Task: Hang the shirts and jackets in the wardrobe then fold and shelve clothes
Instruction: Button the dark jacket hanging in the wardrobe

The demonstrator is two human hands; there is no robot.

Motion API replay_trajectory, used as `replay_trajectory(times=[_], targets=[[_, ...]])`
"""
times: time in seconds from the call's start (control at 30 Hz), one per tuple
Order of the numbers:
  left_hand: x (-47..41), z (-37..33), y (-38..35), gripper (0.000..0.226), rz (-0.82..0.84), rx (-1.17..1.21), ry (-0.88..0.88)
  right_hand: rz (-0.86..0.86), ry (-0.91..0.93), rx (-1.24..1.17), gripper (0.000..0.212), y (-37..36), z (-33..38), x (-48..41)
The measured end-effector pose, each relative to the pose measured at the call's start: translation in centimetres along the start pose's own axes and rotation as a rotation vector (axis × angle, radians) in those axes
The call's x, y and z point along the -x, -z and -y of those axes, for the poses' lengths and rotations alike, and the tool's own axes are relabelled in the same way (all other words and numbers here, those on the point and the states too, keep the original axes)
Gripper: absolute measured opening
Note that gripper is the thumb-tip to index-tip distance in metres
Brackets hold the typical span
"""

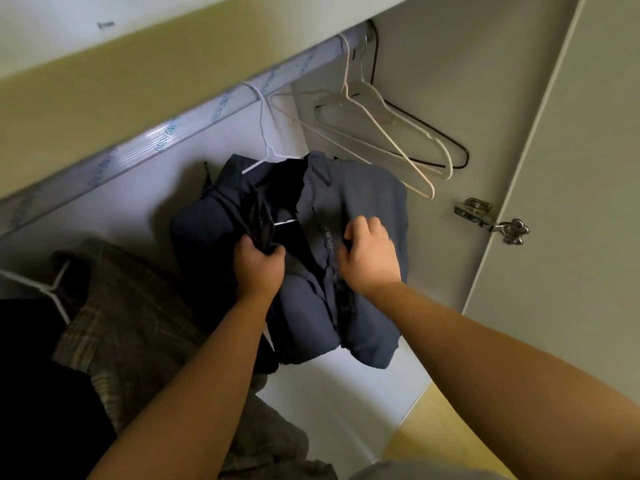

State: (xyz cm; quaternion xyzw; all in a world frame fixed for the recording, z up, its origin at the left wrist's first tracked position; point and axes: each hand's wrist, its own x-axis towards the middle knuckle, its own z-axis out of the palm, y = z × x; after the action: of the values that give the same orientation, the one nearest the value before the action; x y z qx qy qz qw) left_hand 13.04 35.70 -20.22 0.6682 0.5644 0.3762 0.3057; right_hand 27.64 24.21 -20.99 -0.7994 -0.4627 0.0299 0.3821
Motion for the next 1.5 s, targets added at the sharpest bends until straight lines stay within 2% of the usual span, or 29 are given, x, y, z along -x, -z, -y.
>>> replay_trajectory(times=[0.13, 0.27, 0.37, 0.47, 0.53, 0.67, 0.77, 0.83, 0.9, 1.0, 1.1, 1.17, 1.23, 1.3, 1.33, 1.43, 1.5], targets=[[0.8, 0.6, -0.1, 0.053, -0.010, 0.003, 0.007, 0.246, -0.161, -0.061, 0.017, -0.8, -0.5, 1.1], [2.0, 1.3, 0.2, 0.058, 0.035, -0.026, 0.045, 0.404, -0.228, -0.023, 0.024, -1.6, -1.0, 1.9], [2.9, 1.6, 0.7, 0.052, 0.054, -0.073, 0.042, 0.523, -0.249, -0.006, 0.033, -2.0, -1.2, 2.2], [3.8, 1.5, 1.5, 0.040, 0.074, -0.193, -0.017, 0.666, -0.215, 0.055, 0.046, -2.5, -1.1, 2.1], [4.3, 1.0, 2.0, 0.036, 0.103, -0.378, -0.038, 0.756, -0.136, 0.155, 0.056, -2.9, -0.7, 2.0], [5.2, 0.0, 2.4, 0.048, 0.176, -0.637, -0.031, 0.850, 0.050, 0.497, 0.089, -3.8, 0.3, 1.5], [6.2, 0.1, 2.7, 0.064, 0.164, -0.641, -0.056, 0.814, 0.198, 0.706, 0.106, -4.3, 0.8, 0.7], [7.1, 0.3, 2.8, 0.090, 0.131, -0.588, -0.105, 0.771, 0.197, 0.756, 0.105, -4.2, 0.9, -0.3], [8.2, 0.5, 2.9, 0.111, 0.040, -0.614, -0.305, 0.734, 0.155, 0.787, 0.093, -3.9, 1.0, -1.2], [9.3, 1.0, 3.0, 0.100, -0.098, -0.775, -0.692, 0.666, 0.118, 0.812, 0.060, -3.2, 1.1, -1.6], [9.4, 1.3, 3.1, 0.070, -0.037, -0.989, -0.935, 0.587, 0.112, 0.726, 0.043, -3.1, 0.3, -0.8], [9.2, 1.1, 2.9, 0.028, 0.085, -1.105, -0.960, 0.519, 0.093, 0.658, 0.037, -3.3, -0.5, 0.3], [9.1, 1.1, 2.1, 0.021, 0.208, -1.206, -0.902, 0.475, 0.044, 0.595, 0.032, -3.3, -1.5, 1.7], [9.0, 1.4, 0.8, 0.004, 0.384, -1.300, -0.675, 0.427, 0.034, 0.556, 0.030, -2.9, -3.0, 3.0], [8.8, 2.4, 0.0, 0.016, 0.438, -1.349, -0.572, 0.398, 0.036, 0.538, 0.028, -2.5, -3.8, 3.6], [8.4, 4.3, -1.7, 0.035, 0.525, -1.379, -0.491, 0.293, 0.019, 0.430, 0.024, -1.2, -6.4, 4.7], [8.3, 5.1, -3.0, 0.039, 0.587, -1.431, -0.440, 0.228, -0.028, 0.314, 0.022, -0.3, -7.9, 5.1]])
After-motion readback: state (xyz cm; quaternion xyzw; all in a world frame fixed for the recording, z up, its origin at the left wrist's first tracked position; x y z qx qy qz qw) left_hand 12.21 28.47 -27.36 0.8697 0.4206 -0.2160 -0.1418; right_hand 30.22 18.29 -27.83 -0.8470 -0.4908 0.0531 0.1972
